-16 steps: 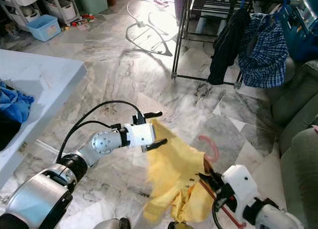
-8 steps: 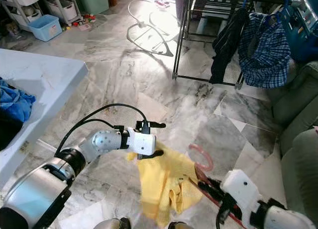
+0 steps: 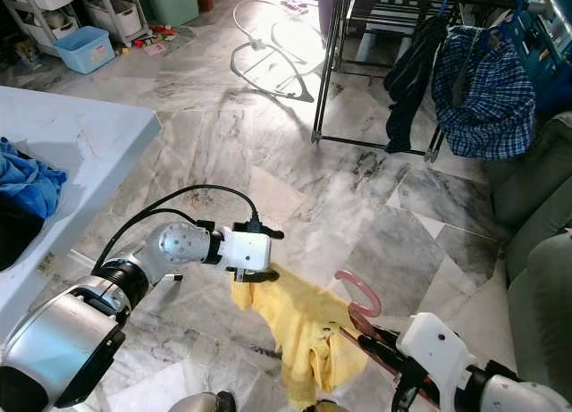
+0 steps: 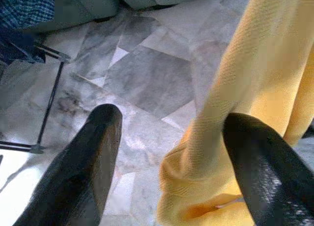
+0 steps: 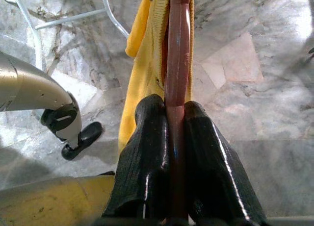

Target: Hang hanger

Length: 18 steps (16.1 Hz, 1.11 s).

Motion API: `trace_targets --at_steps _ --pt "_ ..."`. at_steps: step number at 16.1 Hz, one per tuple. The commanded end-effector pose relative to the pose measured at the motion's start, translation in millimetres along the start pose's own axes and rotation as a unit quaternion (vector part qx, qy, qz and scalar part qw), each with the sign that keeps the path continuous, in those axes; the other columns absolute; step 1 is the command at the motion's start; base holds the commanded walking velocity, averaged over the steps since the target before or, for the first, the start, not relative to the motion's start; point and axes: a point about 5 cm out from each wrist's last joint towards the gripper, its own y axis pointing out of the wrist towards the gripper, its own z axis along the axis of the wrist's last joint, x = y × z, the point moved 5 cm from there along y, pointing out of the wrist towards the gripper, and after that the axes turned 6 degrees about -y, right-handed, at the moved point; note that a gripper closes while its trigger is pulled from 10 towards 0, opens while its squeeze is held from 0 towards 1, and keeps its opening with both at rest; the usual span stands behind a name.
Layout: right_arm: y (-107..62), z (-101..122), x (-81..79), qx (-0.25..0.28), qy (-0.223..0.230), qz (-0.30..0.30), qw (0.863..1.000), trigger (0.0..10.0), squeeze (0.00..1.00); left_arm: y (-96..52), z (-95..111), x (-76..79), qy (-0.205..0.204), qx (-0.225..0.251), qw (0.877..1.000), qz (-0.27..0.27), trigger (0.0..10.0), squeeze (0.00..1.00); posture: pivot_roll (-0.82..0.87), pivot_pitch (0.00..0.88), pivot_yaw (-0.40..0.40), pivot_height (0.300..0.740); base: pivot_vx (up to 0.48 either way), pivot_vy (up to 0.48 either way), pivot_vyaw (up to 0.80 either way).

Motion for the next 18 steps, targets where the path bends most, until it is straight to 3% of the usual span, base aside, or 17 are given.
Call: trace_targets --at_steps 1,5,12,18 --pt "-3.5 11.7 6.9 0.014 -0.025 -0.006 1.000 10.0 0.00 -0.1 -0.2 1.3 -0.006 0.000 1.000 -0.008 0.0 0.00 -0.09 0.115 0.005 0.740 0.000 0.000 0.00" --pt "-0.5 12.0 14.5 0.008 -0.044 -0.008 0.999 10.0 0.00 1.5 3.4 9.1 -0.023 0.015 0.999 -0.040 0.0 0.00 -0.09 0.117 0.009 0.740 0.000 0.000 0.00" --pt "9.2 10.2 22.9 0.002 -0.059 -0.005 0.998 10.0 0.00 3.5 6.3 12.5 -0.021 0.022 0.998 -0.051 0.0 0.00 -0.09 0.118 0.008 0.740 0.000 0.000 0.00" --pt "17.8 19.4 14.6 0.013 -0.078 0.038 0.996 10.0 0.00 6.0 3.6 17.4 -0.022 0.019 0.998 -0.048 0.0 0.00 -0.09 0.117 0.003 0.740 0.000 0.000 0.00"
